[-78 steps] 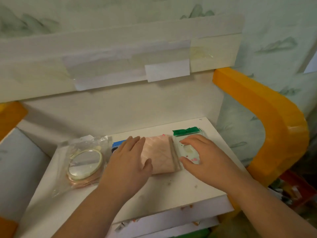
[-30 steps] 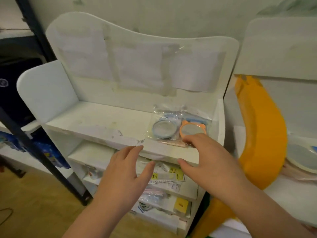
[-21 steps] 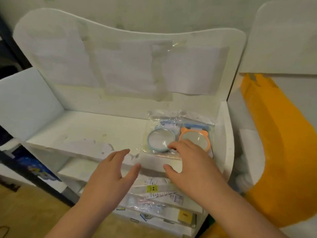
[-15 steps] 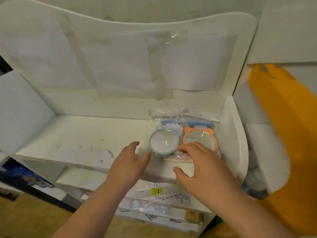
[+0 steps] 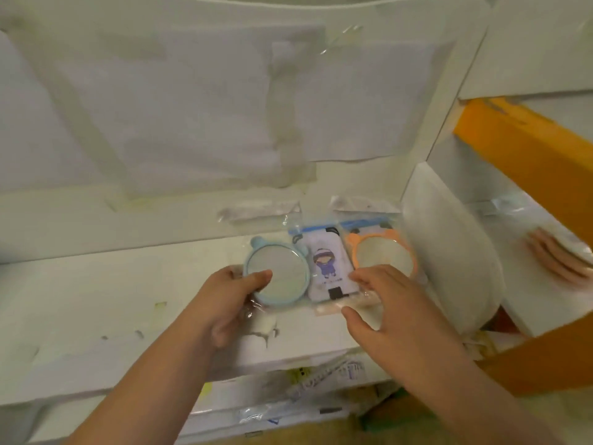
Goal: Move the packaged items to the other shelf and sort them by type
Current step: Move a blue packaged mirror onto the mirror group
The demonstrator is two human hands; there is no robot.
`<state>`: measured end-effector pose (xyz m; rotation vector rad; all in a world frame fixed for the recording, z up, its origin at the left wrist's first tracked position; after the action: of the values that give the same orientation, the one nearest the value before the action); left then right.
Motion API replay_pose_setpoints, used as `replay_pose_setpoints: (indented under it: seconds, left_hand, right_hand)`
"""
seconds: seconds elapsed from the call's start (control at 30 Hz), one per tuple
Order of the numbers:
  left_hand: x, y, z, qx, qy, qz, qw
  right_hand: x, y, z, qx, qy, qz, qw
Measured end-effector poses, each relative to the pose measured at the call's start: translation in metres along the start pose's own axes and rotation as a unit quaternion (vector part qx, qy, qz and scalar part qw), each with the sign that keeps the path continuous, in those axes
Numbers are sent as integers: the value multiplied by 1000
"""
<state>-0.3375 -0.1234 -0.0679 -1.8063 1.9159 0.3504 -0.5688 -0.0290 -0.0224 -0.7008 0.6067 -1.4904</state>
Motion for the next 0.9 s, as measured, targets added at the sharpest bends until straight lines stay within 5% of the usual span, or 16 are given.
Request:
replay_pose_setpoints:
  seconds: [0.2,0.6,0.9]
  left_hand:
    - [-17,-56,13,-156,-12,64,986]
    - [-33,-82,-1,-133,39,115,984]
    - [-41,-91,-14,-143,64,138,978]
  right_hand:
    - [-1,47,24,-74,12,28,997]
    - [45,102,40,-248,83,36,964]
    - [41,120,54,-192,20,43,980]
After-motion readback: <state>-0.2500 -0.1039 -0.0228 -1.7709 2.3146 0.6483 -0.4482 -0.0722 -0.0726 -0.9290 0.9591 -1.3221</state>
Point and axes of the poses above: each hand's wrist, its own x-axis towards the middle knuckle, its own y-axis out of the palm, z = x × y, the point moved 1 cm from there along x, towards the middle knuckle, and after that the axes turned 8 degrees about x, right-handed, at the moved point
